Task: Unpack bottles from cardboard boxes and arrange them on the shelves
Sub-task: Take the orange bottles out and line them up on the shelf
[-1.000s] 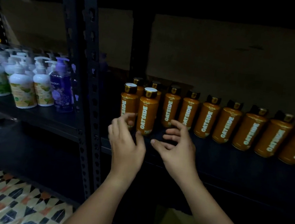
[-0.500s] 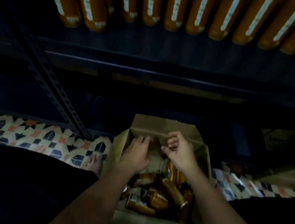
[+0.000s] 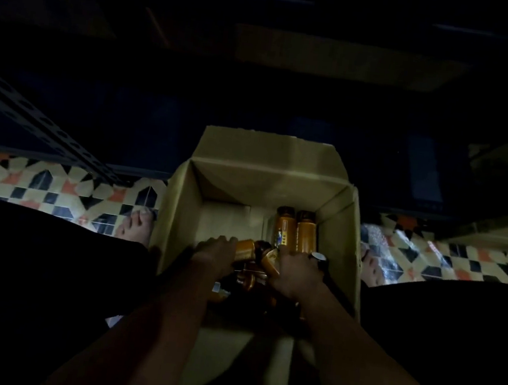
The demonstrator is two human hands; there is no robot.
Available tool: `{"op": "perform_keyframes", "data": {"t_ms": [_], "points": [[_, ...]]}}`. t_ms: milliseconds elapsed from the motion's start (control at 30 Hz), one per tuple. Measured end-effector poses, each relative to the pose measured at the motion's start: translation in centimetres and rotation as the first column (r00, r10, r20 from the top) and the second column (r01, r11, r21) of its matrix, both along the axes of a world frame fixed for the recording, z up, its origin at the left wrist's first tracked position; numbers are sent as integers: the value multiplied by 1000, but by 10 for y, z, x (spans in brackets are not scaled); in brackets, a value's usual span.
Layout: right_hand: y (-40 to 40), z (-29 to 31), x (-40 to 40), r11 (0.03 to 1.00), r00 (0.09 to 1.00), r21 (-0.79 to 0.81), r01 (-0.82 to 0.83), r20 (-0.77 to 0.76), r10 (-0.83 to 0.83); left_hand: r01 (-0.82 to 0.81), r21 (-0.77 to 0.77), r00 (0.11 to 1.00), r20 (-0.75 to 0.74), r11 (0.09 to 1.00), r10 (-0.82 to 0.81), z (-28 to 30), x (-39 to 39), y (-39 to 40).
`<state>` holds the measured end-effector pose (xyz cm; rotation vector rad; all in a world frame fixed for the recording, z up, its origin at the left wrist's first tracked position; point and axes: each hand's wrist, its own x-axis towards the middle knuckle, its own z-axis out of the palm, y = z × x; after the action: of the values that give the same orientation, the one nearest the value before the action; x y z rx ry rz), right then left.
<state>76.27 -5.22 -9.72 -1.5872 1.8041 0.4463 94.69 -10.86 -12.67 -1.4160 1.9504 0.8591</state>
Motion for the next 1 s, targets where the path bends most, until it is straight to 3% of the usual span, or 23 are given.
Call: {"op": "perform_keyframes", "data": {"t_ms": [267, 367, 467, 567, 733, 833, 900, 1000], "points": [[-10, -16, 2, 994, 990, 5, -110, -92, 110, 14, 29, 999, 46, 999, -16, -22, -20, -16], [-14, -20, 5, 999, 999, 44, -11, -42, 13, -11, 14, 996, 89, 1000, 10, -20, -20, -21], [-13, -15, 6, 985, 983, 53, 162, 79, -166, -234, 22, 972, -4, 972, 234, -16, -17, -18], [-8, -8, 3, 923, 907, -17, 385, 193, -375, -453, 84, 859, -226, 888, 459, -4, -11, -14], [-12, 18, 4, 731, 670, -77, 678, 474, -572, -623, 334, 541, -469, 707, 698, 50, -14, -15], [-18, 50, 6, 663, 577, -132, 737, 633, -516, -582, 436, 412, -569, 686, 712, 89, -21, -17], [-22, 72, 7, 613, 526, -169, 771, 713, -464, -573, 419, 347, -654, 704, 672, 113, -23, -16], [-30, 115, 6, 592, 529, -274, 758, 788, -314, -552, 350, 276, -781, 757, 561, 154, -24, -20]]}}
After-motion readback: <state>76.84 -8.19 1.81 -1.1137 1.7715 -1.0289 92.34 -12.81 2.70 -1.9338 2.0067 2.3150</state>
